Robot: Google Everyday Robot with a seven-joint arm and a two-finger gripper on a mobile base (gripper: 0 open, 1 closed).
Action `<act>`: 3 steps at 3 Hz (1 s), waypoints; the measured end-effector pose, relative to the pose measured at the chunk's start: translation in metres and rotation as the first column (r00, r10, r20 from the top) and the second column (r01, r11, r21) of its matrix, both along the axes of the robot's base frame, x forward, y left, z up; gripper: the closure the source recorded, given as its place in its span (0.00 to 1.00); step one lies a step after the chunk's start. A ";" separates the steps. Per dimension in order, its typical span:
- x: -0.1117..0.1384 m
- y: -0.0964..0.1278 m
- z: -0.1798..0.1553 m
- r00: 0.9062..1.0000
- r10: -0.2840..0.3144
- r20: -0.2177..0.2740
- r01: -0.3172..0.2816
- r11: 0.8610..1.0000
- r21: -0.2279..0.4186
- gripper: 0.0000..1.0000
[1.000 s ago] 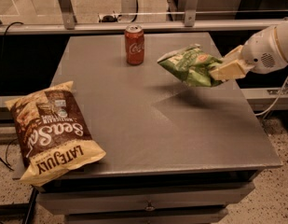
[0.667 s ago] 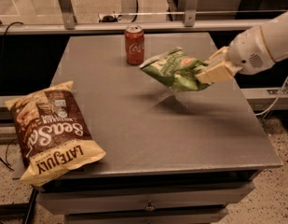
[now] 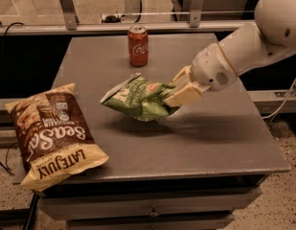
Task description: Move green jalapeno chip bag near brown chip bag
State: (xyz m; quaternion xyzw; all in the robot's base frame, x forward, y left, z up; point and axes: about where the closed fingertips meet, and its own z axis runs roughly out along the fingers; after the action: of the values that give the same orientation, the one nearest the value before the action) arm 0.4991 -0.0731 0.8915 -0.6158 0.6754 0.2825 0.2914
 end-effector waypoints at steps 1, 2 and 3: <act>-0.017 0.038 -0.012 0.995 0.094 -0.035 -0.093 0.995 0.027 1.00; -0.027 0.067 -0.020 0.988 0.147 -0.056 -0.145 0.988 0.044 0.82; -0.020 0.068 -0.021 0.986 0.145 -0.081 -0.139 0.987 0.082 0.59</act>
Offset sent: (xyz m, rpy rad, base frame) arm -0.0358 0.0980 -0.0283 0.0593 0.0862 0.1993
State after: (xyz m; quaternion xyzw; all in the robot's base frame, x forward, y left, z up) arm 0.4791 -0.0053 0.8706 -0.6382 0.6305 0.3542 0.2642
